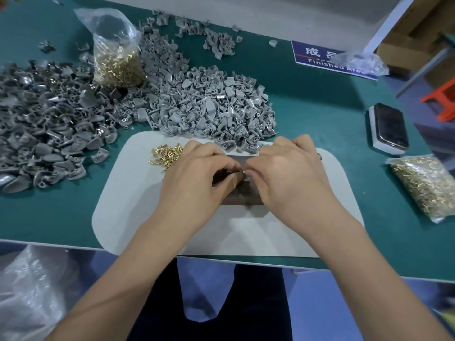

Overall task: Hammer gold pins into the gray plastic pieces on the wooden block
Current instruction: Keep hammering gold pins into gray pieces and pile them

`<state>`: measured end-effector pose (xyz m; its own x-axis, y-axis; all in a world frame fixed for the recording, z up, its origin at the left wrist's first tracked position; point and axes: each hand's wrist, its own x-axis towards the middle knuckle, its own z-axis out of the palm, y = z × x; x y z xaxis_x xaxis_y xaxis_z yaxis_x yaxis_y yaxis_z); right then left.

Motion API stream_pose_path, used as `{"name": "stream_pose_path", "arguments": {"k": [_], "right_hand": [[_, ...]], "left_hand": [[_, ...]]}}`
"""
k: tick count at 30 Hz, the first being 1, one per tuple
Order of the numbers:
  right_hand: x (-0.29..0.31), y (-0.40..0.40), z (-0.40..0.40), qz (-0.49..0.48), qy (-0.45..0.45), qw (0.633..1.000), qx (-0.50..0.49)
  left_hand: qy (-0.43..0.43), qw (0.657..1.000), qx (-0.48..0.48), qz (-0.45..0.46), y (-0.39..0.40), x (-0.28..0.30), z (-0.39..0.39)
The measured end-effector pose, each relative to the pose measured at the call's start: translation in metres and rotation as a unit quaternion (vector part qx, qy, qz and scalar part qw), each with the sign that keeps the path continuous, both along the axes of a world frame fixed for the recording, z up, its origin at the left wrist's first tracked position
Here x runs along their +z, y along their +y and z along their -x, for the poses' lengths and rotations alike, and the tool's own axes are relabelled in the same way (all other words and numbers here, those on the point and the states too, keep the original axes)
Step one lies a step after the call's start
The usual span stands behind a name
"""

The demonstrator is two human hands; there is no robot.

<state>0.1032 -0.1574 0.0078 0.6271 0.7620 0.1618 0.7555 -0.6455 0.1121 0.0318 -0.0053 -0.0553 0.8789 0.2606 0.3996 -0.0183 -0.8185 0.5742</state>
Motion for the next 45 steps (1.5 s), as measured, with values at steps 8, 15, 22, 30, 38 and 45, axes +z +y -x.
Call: {"name": "stream_pose_path", "arguments": {"k": [8, 15, 22, 30, 38, 45], "right_hand": [[-0.006, -0.003, -0.002, -0.033, 0.044, 0.998, -0.006], [-0.002, 0.000, 0.001, -0.023, 0.022, 0.999, 0.004], [-0.018, -0.010, 0.000, -0.122, 0.033, 0.992, 0.025], [-0.022, -0.012, -0.014, -0.197, 0.152, 0.968, 0.031], [-0.024, -0.013, -0.022, -0.223, 0.241, 0.944, -0.007], [-0.031, -0.013, -0.014, -0.280, 0.243, 0.929, -0.010]], "left_hand": [[-0.009, 1.000, 0.012, 0.023, 0.000, -0.005, 0.001], [-0.015, 0.999, 0.010, 0.029, -0.001, -0.004, 0.000], [-0.008, 0.999, 0.012, 0.038, -0.001, -0.003, 0.001], [-0.007, 0.999, 0.011, 0.041, -0.002, -0.002, 0.002], [-0.003, 0.999, 0.015, 0.039, -0.001, -0.003, 0.002], [0.020, 1.000, 0.023, 0.003, -0.004, 0.007, 0.005]]}}
